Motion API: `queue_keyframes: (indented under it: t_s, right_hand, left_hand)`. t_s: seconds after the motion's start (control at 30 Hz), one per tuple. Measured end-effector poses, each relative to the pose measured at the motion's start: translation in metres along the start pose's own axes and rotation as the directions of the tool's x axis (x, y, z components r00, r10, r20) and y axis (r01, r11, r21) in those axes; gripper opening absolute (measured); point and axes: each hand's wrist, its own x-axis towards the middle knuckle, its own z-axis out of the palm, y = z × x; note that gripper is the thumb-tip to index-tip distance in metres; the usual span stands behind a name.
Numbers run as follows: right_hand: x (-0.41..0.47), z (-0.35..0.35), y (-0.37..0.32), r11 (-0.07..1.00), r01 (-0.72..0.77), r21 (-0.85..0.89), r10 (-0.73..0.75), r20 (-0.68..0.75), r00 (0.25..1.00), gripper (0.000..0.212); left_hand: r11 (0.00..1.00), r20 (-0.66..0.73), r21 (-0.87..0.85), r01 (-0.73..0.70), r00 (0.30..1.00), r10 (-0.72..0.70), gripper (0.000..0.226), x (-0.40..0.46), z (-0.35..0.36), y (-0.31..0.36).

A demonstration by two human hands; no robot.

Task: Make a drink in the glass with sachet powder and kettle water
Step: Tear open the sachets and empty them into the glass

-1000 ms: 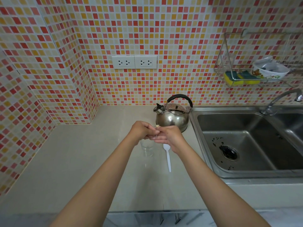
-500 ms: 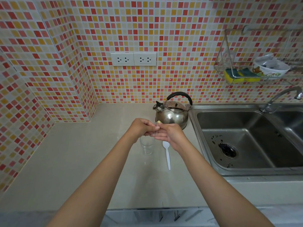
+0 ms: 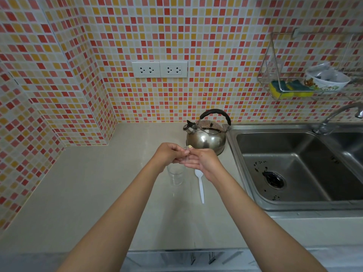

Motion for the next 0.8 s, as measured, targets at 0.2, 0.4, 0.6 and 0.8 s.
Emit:
queue_keyframes:
  t_s: [0.2,0.4,0.6,0.8]
  right_hand:
    - [0.002,0.0,0.001,1.0,-0.001,0.005,0.002,-0.051,0.999,0.021]
    - [0.001,0.006,0.002,0.999,-0.001,-0.032,-0.003,-0.103,0.995,0.022]
    - [0.005,0.014,-0.003,0.957,-0.075,-0.281,0.009,-0.231,0.973,0.018]
    - [0.016,0.022,-0.009,0.806,-0.052,-0.59,-0.096,-0.215,0.972,0.033]
  left_hand:
    - [0.991,-0.078,0.129,-0.03,0.996,0.04,0.011,0.0,0.007,0.0]
    - [0.838,-0.193,0.541,-0.07,0.96,0.205,0.008,-0.006,0.02,0.003]
    - [0.794,-0.194,0.607,-0.022,0.965,0.175,0.009,-0.012,0.026,0.006]
    - [0.799,-0.199,0.599,-0.052,0.957,0.211,0.006,-0.016,0.029,0.002]
